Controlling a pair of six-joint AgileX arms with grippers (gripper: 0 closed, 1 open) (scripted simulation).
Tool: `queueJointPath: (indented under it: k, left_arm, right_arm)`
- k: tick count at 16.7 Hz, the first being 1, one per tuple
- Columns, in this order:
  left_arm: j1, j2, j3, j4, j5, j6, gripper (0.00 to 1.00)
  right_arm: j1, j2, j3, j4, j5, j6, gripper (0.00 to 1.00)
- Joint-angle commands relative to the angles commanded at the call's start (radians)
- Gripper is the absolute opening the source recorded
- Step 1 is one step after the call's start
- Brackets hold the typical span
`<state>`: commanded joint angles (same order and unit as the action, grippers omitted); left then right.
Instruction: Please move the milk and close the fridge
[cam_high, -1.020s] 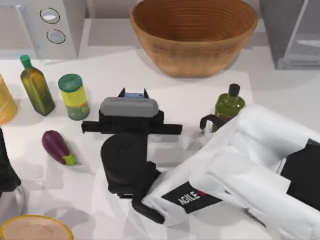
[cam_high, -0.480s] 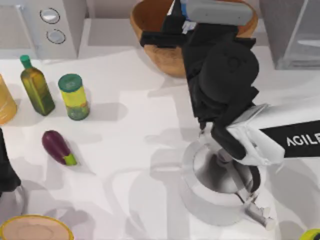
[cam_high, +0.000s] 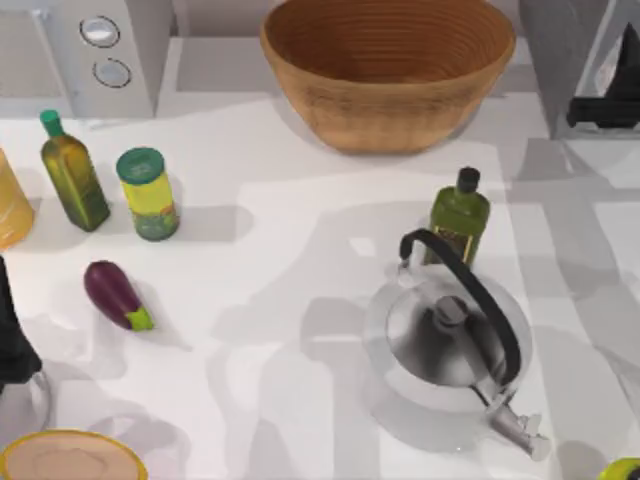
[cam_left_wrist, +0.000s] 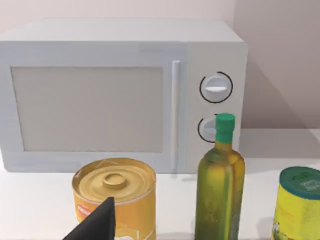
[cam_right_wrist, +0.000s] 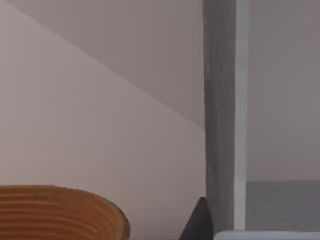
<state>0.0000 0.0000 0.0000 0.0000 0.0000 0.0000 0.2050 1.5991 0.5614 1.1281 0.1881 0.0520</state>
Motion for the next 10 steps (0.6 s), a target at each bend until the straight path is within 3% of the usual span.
queueJointPath:
  k: [5, 10]
  left_arm:
    - [0.000, 0.000, 0.000, 0.000, 0.000, 0.000, 1.00]
    - [0.000, 0.000, 0.000, 0.000, 0.000, 0.000, 1.00]
  right_arm:
    - [-0.183, -0.090, -0.164, -0.013, -0.142, -0.035, 0.00]
    - [-0.187, -0.089, -0.168, -0.013, -0.146, -0.034, 0.00]
